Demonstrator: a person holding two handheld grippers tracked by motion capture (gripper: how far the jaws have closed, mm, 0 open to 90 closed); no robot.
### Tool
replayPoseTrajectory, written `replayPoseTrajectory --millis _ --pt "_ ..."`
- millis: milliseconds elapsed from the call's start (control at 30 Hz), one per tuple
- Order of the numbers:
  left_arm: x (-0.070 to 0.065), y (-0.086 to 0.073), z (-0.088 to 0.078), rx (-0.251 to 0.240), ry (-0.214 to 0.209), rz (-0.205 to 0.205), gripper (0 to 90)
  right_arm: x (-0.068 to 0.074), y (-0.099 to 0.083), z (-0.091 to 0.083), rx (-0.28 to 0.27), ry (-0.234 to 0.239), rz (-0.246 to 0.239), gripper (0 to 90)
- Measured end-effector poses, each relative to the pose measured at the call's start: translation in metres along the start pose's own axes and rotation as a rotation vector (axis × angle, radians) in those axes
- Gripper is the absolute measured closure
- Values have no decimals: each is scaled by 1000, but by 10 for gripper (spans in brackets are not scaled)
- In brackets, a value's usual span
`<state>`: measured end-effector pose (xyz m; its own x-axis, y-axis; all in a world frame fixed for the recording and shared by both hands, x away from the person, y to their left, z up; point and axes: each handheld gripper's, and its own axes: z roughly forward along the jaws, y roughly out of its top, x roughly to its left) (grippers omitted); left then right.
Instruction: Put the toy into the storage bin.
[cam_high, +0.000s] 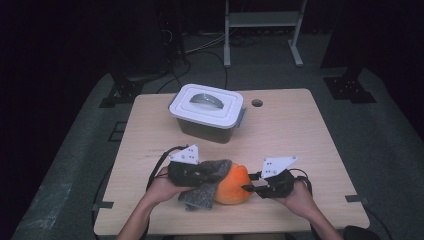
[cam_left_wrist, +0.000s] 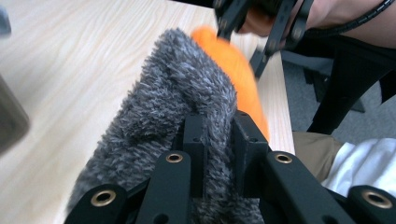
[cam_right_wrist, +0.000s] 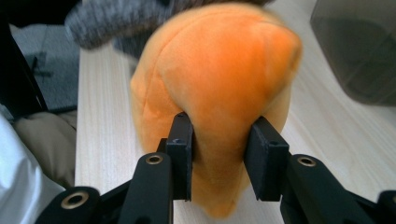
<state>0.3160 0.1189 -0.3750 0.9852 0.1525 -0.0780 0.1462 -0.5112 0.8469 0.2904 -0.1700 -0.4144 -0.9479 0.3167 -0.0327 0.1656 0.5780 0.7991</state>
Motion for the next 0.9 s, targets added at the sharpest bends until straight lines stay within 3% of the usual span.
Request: replayPoseTrajectory --millis 67,133,367,500,567,667,733,833,900 --pt "-4 8 1 -13 -14 19 779 2 0 4 1 11 -5 646" --pt "-7 11 3 9 -6 38 778 2 2 3 -1 6 -18 654" --pt "-5 0 -3 -37 -37 -2 778 -9 -3 -9 -31 10 56 668" --pt "-5 -2 2 -6 -21 -1 779 -10 -3 -8 -33 9 70 663" --pt "-3 -6 7 34 -2 -1 779 -8 0 -7 -24 2 61 618" --pt "3 -13 7 16 -10 -32 780 -6 0 -6 -14 3 53 485" --pt "6 -16 5 8 1 -50 780 -9 -3 -5 -25 20 78 408" --pt "9 -18 2 5 16 -63 780 -11 -6 0 11 14 95 371" --pt "9 -18 3 5 24 -66 779 -9 -6 3 4 4 95 408"
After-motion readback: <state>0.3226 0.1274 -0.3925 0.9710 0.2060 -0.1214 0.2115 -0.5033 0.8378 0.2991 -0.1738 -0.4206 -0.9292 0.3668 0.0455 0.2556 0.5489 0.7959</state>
